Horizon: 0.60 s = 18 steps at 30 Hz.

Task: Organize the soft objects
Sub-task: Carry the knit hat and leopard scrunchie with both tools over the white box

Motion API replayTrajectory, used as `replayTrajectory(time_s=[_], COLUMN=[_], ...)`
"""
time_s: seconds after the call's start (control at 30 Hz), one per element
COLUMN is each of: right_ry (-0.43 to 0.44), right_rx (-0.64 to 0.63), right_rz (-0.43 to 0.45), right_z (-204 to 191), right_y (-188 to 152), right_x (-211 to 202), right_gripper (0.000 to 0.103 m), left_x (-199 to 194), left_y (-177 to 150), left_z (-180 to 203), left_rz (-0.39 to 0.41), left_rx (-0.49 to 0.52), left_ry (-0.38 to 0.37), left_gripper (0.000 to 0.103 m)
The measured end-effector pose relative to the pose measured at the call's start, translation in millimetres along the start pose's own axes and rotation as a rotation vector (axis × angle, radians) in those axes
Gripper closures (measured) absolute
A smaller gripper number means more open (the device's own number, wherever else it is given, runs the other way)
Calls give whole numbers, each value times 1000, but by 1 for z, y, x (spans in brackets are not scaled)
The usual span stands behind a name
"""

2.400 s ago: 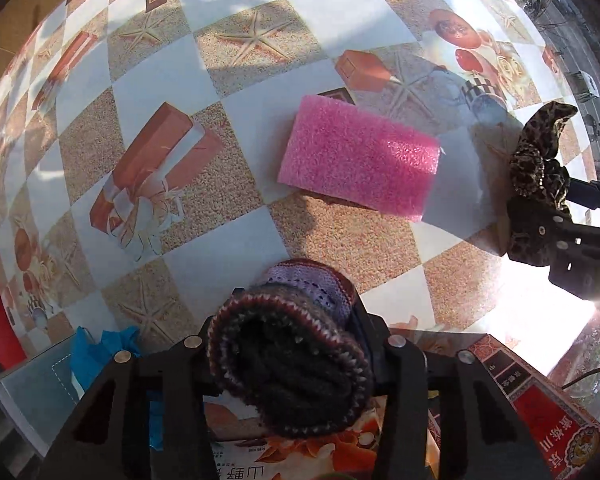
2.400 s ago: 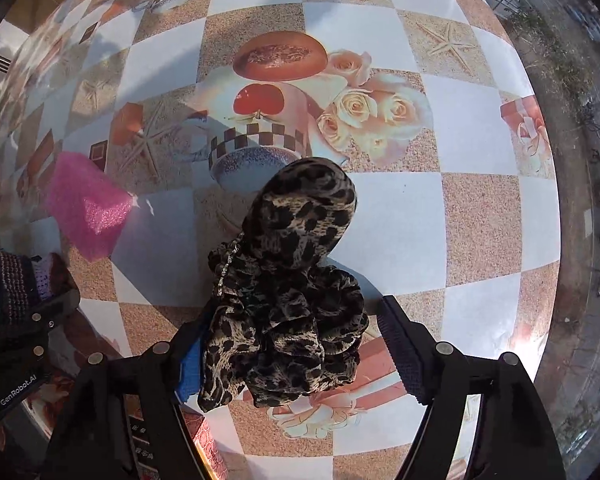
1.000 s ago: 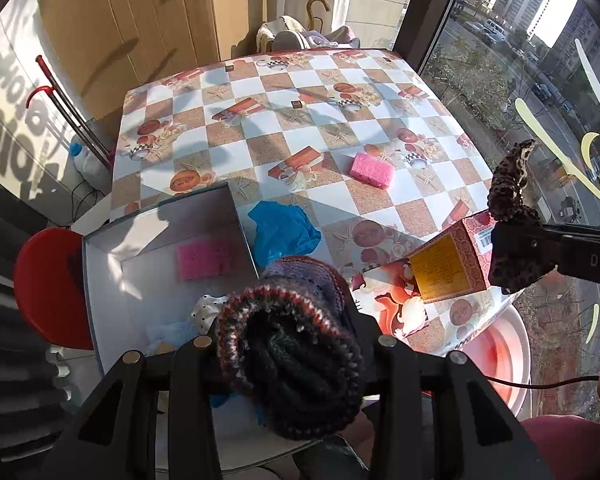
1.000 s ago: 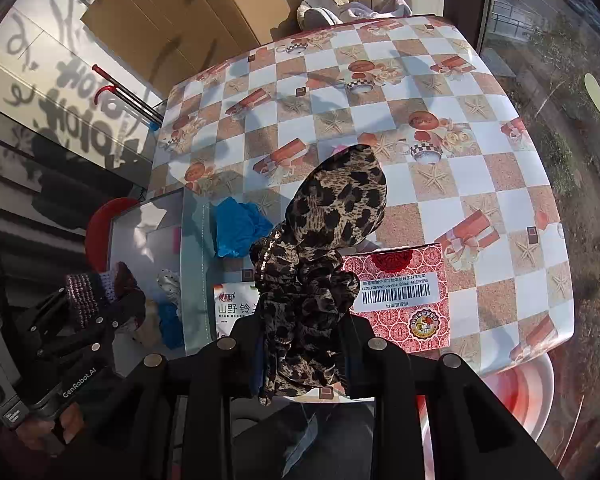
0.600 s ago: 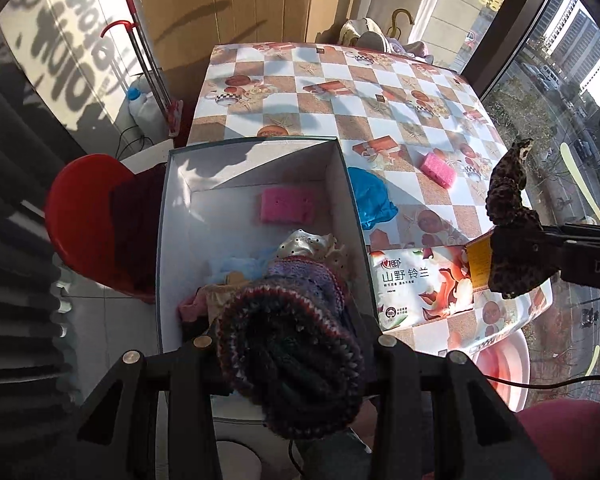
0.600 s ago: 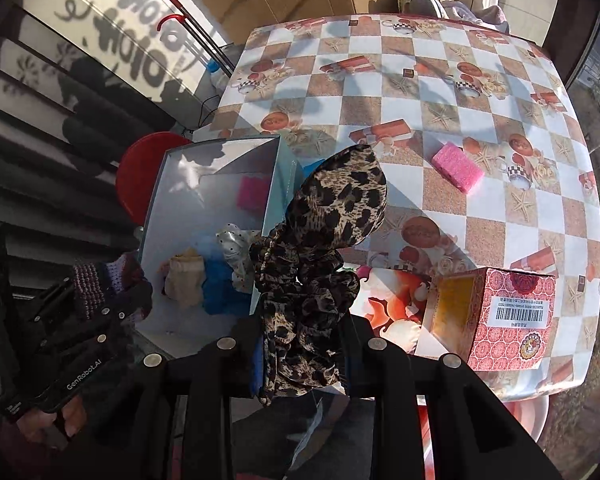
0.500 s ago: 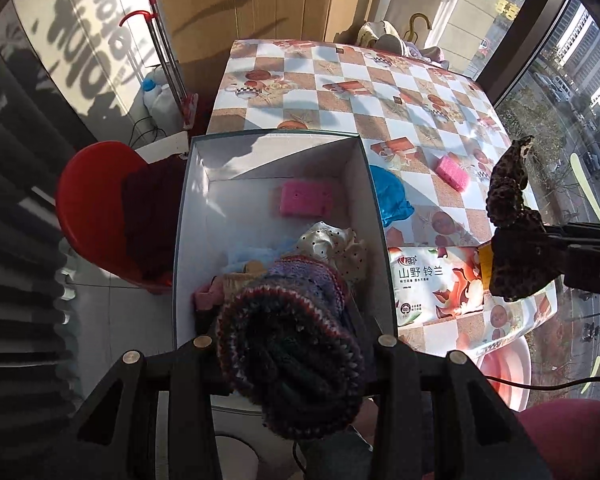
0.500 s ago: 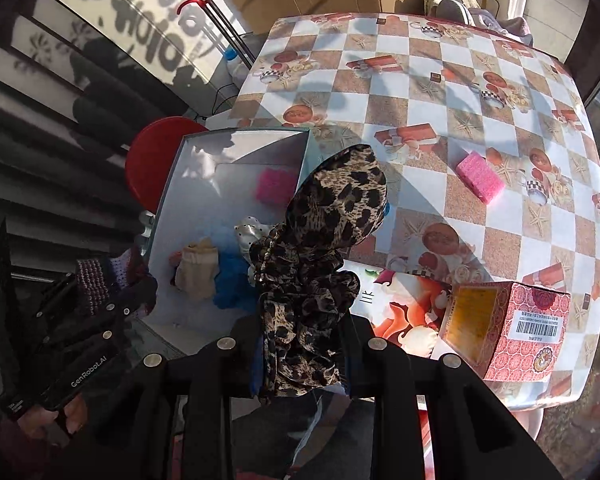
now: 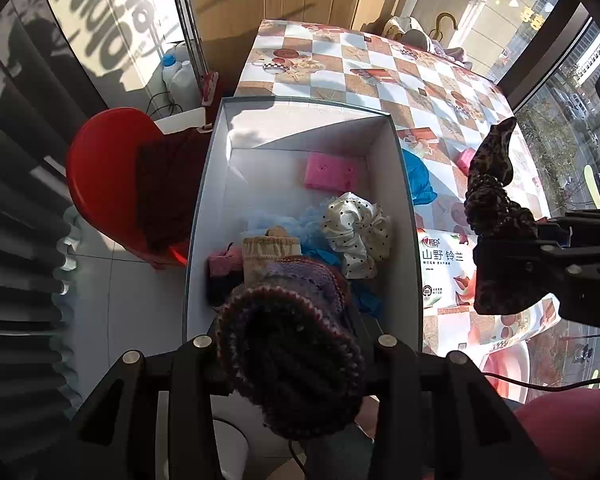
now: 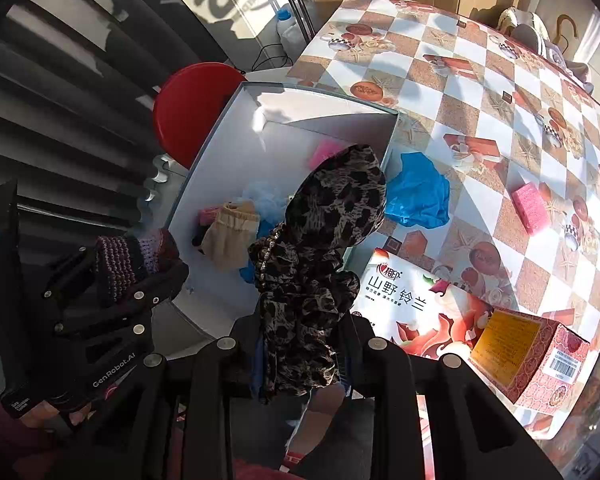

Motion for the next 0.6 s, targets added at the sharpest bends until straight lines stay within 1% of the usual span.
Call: replayTrajectory(time_s=[0.6], right_ry=[0], right_rx=[-8], right_rz=[-14], right_z=[-4], right_y=[3], right_x=[5], right_gripper=[74], left_x=[5], left_y=[6], left_z=[8], left_rz=[-5], left_rx=[16], left_ry=[-6], left_gripper=[59])
Point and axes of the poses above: each gripper's, at about its wrist camera, not at the fingertips, and x roughly the way its jaws point, z to its right, y to its top, the point moved 10 cm from there along x, roughly the way its jaws point, and after that the axes turned 1 degree about y, right-handed, at the moved point
